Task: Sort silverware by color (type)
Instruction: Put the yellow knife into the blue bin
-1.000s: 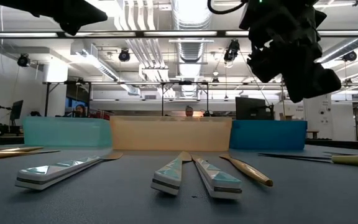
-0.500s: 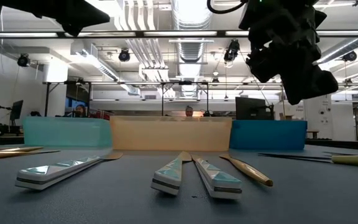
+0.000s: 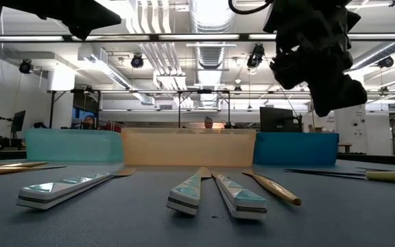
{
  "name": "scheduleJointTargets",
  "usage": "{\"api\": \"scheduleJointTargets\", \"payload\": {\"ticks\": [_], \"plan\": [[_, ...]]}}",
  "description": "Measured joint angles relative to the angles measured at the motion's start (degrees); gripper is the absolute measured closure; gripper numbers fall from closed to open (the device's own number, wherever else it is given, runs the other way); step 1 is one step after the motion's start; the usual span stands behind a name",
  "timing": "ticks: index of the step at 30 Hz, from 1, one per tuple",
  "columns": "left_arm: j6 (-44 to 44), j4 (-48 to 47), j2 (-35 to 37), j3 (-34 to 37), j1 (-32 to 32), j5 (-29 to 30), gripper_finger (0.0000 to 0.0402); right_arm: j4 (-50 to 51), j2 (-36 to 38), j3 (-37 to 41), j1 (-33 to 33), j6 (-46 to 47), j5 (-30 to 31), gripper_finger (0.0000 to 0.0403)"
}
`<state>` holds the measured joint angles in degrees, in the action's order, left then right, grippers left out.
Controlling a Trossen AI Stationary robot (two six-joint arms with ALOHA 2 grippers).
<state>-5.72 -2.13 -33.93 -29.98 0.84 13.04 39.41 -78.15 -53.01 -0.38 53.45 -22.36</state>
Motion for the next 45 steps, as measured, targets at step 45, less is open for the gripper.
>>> {"api": "scheduleJointTargets", "payload": {"ticks": [45], "plan": [[-2.4, 2.6, -3.1, 0.0, 0.0, 0.0, 0.0363, 17.5, 0.0, 0.2, 18.6, 12.9, 12.3, 0.0394]]}}
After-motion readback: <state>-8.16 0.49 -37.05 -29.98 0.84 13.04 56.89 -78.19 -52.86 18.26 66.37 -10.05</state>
